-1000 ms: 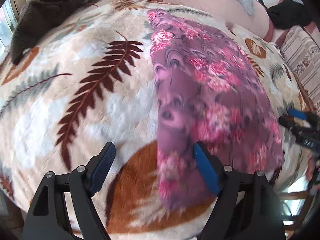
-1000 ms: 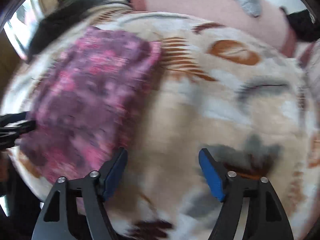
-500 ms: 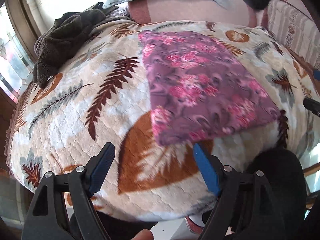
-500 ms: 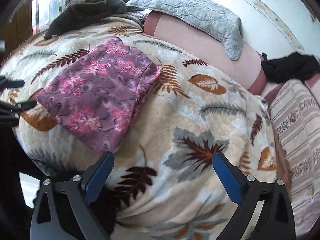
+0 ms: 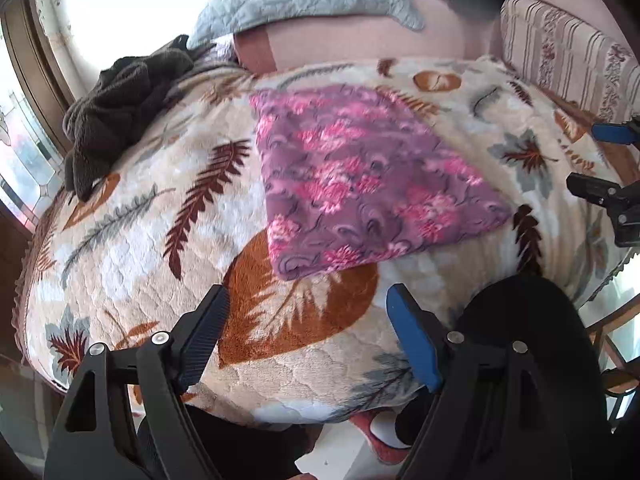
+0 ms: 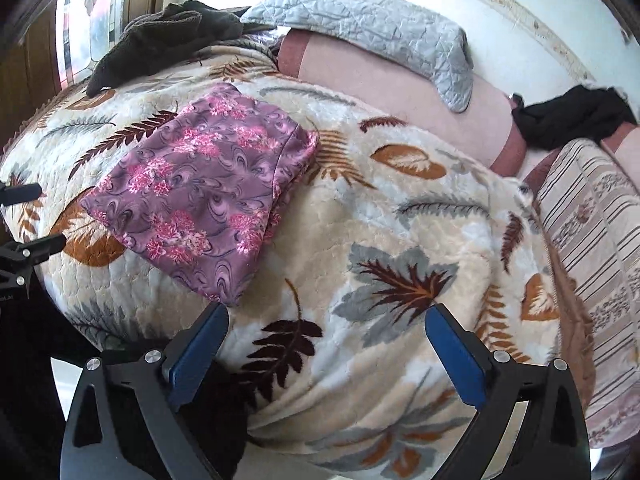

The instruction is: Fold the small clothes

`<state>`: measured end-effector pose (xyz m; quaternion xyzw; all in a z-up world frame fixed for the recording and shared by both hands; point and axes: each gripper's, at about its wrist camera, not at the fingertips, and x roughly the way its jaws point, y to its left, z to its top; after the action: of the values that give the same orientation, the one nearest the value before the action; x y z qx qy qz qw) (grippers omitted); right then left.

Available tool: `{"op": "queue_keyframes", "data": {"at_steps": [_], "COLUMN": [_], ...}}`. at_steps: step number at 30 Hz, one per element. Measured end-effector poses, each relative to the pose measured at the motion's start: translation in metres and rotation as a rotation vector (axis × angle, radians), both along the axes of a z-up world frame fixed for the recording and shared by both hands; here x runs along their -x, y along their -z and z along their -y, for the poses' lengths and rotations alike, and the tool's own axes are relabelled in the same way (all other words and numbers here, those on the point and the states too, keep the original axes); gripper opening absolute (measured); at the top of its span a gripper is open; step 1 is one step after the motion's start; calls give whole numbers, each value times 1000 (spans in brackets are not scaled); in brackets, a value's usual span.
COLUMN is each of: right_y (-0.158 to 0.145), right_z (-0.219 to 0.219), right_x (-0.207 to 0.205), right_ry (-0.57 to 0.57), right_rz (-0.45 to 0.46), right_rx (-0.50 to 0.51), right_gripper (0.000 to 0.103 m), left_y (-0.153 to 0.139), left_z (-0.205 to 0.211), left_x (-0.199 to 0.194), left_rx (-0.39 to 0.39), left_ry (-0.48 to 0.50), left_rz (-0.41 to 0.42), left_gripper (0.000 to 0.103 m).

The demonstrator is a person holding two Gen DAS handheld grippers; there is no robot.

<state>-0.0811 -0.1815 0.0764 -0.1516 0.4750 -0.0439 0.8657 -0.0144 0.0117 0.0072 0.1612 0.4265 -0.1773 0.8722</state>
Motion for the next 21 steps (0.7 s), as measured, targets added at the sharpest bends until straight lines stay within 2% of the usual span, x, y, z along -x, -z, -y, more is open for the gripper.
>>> {"op": "queue_keyframes", "data": {"at_steps": [3, 10, 17, 21], "right_y": [-6, -8, -12, -14], "right_z": [-2, 0, 2, -1], "right_x": [8, 23, 32, 34], "right_ry": [-6, 23, 42, 40], "right_rz": [22, 32, 39, 46], "right_rx": [17, -14, -40, -33], "right_gripper": [99, 99, 99, 99], "left_y": [-5, -8, -12, -13], "left_z": [4, 12, 25, 31], "left_x": [7, 26, 34, 38], "left_rx": [15, 35, 103, 109], "left_ry": [15, 48, 52, 53], "left_rz": [12, 9, -34, -38], "left_gripper": [81, 81, 81, 81]}}
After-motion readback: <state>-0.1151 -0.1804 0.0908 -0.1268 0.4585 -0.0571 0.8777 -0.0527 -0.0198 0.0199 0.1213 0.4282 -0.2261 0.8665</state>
